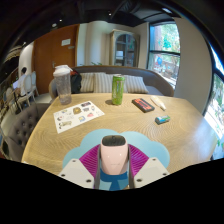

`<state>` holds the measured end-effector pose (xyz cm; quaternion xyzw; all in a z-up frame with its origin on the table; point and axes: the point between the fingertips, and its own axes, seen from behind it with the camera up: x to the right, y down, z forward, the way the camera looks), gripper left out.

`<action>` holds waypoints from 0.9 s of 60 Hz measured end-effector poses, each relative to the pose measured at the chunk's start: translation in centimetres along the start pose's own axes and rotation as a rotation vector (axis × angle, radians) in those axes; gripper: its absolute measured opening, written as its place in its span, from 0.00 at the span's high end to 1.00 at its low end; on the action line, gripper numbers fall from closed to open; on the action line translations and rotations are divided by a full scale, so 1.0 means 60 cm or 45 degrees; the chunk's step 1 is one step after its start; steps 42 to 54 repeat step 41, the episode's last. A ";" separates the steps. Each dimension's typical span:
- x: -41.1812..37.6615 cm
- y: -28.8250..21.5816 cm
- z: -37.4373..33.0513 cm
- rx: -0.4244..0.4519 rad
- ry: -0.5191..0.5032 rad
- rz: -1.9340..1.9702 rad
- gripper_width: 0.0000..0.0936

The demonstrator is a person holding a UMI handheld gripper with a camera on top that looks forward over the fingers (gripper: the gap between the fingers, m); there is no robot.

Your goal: Arrange mouse

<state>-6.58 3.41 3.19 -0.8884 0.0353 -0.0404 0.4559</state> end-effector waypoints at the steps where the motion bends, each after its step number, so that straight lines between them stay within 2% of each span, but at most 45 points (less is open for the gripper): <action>1: 0.007 0.013 0.010 -0.004 0.004 -0.011 0.59; 9: 0.027 0.071 0.025 -0.104 -0.054 -0.044 0.56; 14: 0.026 0.069 0.029 -0.094 -0.070 0.014 0.47; 19: 0.027 0.078 0.020 -0.179 -0.063 0.039 0.41; 21: 0.027 0.080 0.013 -0.211 -0.053 0.061 0.35; 24: 0.023 0.070 -0.002 -0.196 -0.049 0.082 0.25; 27: 0.017 0.060 -0.026 -0.185 -0.055 0.091 0.21; 33: 0.006 0.073 -0.089 -0.233 -0.013 0.097 0.14; 41: -0.009 0.101 -0.171 -0.280 0.059 0.131 0.12; 54: -0.009 0.101 -0.171 -0.280 0.059 0.131 0.12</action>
